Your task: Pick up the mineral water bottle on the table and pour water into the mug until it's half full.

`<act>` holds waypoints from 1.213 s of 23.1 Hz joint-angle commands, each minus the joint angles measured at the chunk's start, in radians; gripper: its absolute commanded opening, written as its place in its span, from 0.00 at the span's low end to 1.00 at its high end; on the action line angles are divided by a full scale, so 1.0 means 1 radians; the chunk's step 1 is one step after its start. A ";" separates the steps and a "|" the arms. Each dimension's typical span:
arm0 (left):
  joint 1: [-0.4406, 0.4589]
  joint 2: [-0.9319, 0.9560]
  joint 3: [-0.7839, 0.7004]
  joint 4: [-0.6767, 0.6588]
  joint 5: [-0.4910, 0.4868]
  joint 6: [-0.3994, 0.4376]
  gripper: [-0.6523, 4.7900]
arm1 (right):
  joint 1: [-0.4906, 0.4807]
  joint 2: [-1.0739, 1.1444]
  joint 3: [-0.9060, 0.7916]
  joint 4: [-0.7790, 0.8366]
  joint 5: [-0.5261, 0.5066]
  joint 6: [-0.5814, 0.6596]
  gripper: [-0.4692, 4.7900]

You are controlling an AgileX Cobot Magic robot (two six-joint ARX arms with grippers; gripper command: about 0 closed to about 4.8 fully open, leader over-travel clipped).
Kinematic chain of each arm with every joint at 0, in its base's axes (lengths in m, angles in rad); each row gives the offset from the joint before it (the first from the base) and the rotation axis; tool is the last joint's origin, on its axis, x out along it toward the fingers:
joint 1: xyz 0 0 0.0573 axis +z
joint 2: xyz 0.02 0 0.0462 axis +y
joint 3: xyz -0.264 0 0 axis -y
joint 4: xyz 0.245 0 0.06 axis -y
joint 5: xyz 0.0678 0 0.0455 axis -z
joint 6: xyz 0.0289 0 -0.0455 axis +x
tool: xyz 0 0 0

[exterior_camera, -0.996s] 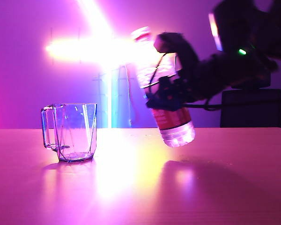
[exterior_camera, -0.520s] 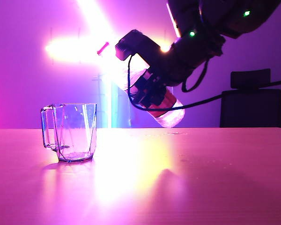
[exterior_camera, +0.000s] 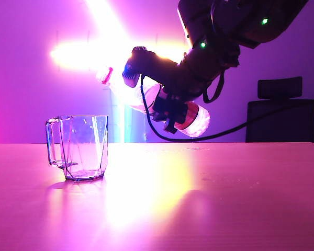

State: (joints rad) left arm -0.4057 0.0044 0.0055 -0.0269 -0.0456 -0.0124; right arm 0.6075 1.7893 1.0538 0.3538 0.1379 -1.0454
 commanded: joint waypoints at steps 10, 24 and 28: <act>0.000 0.002 0.003 0.006 0.001 0.004 0.12 | 0.022 0.050 0.059 0.069 0.095 -0.138 0.47; 0.000 0.002 0.003 0.005 0.001 0.004 0.12 | 0.060 0.059 0.071 0.080 0.241 -0.325 0.47; 0.000 0.002 0.003 0.006 0.001 0.004 0.12 | 0.061 0.059 0.071 0.114 0.271 -0.334 0.47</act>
State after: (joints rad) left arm -0.4057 0.0044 0.0055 -0.0269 -0.0456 -0.0124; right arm 0.6655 1.8618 1.1130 0.3939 0.3847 -1.3708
